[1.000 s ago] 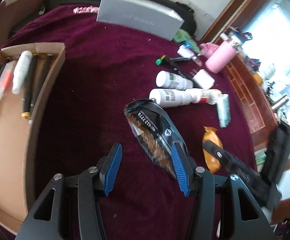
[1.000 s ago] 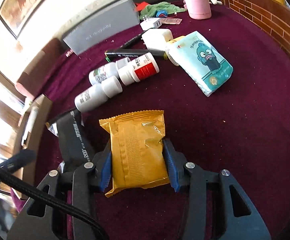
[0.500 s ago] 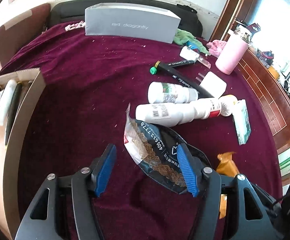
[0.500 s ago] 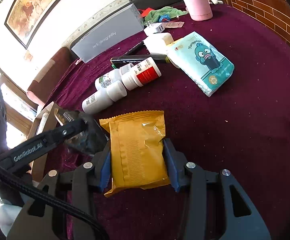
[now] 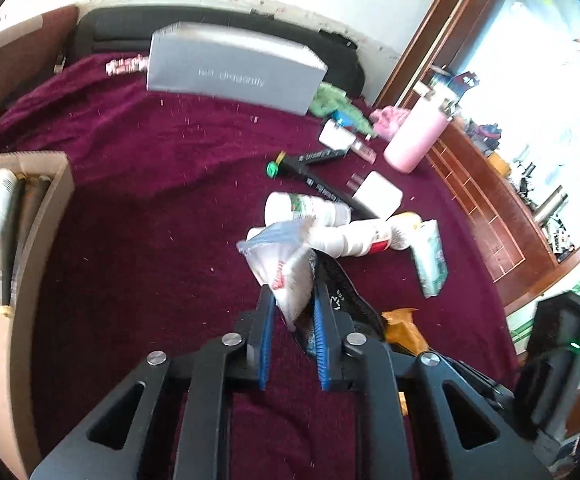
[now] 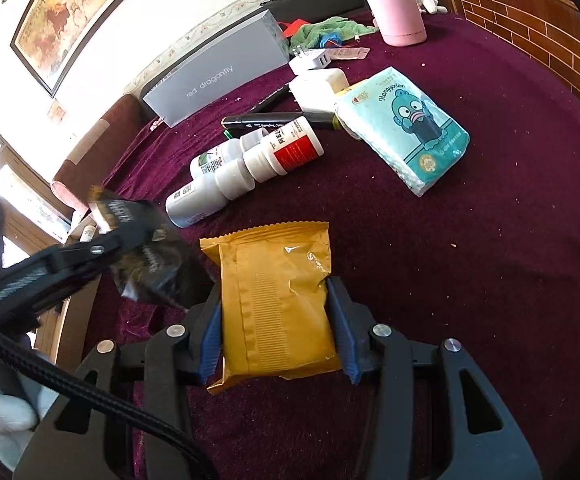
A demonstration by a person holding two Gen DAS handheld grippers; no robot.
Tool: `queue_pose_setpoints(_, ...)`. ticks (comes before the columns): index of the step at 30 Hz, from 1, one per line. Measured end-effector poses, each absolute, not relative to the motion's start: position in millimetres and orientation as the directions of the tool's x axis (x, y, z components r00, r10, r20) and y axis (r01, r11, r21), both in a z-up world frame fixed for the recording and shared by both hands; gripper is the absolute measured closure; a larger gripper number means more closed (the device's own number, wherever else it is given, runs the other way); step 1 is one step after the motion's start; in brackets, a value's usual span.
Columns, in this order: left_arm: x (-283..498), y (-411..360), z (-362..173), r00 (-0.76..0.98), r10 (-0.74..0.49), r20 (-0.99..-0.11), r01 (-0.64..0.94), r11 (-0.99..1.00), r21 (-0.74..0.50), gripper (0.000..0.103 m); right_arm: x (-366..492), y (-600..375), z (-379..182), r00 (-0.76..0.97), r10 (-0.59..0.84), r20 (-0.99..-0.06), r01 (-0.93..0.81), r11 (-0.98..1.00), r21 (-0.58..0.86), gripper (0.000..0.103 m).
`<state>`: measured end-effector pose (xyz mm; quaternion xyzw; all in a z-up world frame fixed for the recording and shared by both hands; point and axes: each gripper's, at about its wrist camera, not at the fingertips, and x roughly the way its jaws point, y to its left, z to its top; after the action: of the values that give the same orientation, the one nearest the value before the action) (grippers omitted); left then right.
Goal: Organize objects
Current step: 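Lift the yellow packet with the right tool while the left tool carries the black bag toward the tray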
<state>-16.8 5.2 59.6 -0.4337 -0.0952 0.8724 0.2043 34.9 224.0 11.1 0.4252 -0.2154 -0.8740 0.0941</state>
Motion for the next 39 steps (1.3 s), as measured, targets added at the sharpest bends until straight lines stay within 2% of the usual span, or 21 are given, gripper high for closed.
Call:
queue_pose_setpoints(11,41.3,-60.8,118.2,-0.67,0.474,-0.571,-0.328,-0.879,-0.345,0.091,35.2,215.0,12.8,-0.633,-0.293,-0.716,-0.014,-0.921,0.39,0.058)
queue_pose_setpoints(18,68.9,-125.3,131.8,-0.738,0.397,-0.545,-0.265,-0.914,-0.307,0.091,35.4,210.7,14.2,-0.638,-0.263,-0.724,-0.017,-0.935,0.355,0.059)
queue_pose_setpoints(27,97.6,-203.1,126.1,-0.771,0.347,-0.535,-0.177,-0.922,-0.343,0.09,52.3,198.0,22.2,-0.607,-0.26,-0.751,-0.026,-0.938,0.345,0.059)
queue_pose_setpoints(39,121.2,-256.1,115.8,-0.788,0.31,-0.532,-0.126,-0.927,-0.354,0.09,68.2,137.6,66.8,-0.617,-0.257,-0.744,0.095,-0.963,0.254,0.059)
